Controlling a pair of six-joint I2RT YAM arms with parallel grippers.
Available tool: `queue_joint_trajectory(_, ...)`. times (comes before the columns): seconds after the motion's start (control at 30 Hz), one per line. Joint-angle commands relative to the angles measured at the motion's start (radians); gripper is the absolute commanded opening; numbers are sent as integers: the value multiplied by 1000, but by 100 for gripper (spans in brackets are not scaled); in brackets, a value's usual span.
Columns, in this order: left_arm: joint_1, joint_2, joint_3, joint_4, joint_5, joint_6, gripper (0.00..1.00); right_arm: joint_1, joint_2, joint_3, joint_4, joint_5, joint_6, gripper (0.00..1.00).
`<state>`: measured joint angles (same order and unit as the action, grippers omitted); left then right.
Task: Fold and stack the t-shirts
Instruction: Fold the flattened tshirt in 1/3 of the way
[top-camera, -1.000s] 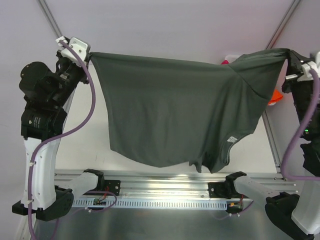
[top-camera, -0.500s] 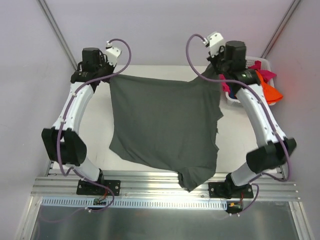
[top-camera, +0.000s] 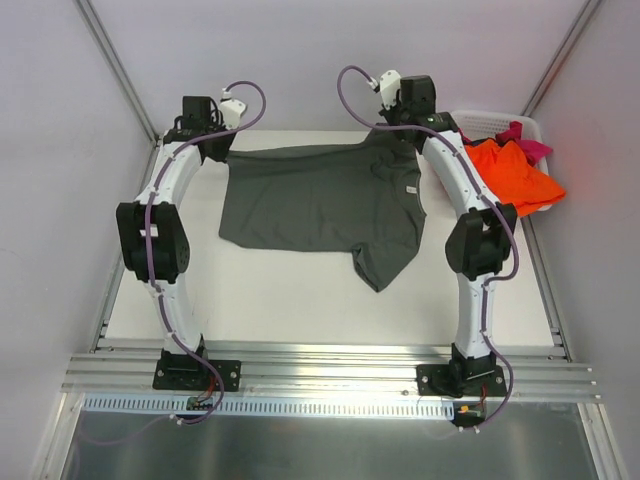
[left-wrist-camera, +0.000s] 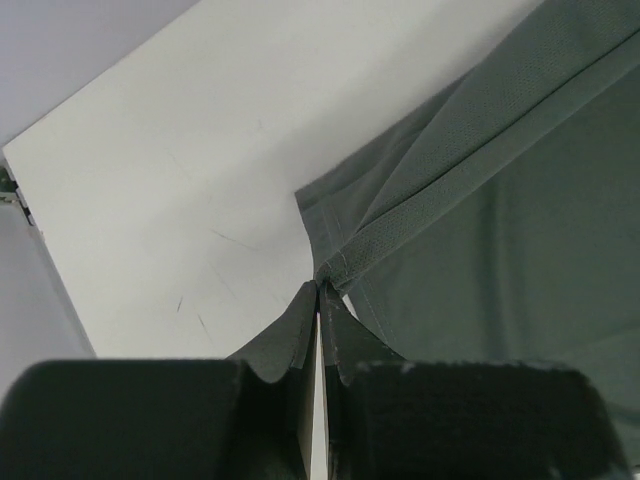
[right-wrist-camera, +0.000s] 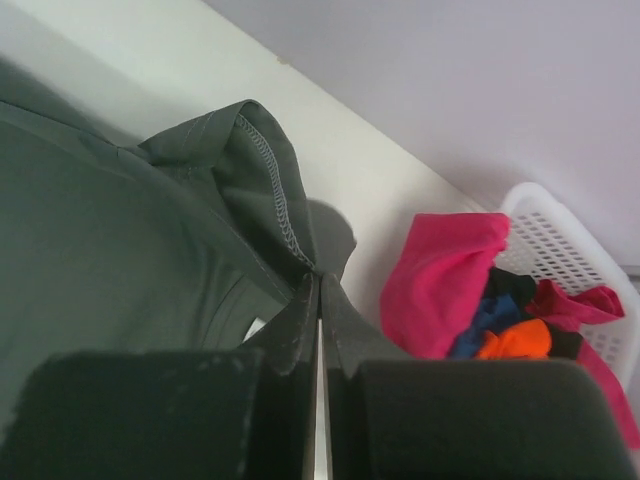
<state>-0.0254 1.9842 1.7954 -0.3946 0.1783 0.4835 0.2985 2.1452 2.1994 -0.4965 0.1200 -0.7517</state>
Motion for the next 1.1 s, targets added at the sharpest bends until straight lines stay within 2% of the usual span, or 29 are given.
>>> queue_joint_trajectory(0.0,-1,39,58,25,32,-11,0,13,42,45,49,30,-5,1)
queue_joint_trajectory(0.37,1,77,30,26,6,-39,0,14,24,-55,38,50,2,1)
queue_joint_trajectory(0.87,-1,-15,-136,23,15,-71,0,22,-80,-222,-56,4,34,1)
queue_joint_trajectory(1.07,-2,-33,-157,25,18,-98,0,51,-110,-282,-80,-17,34,0)
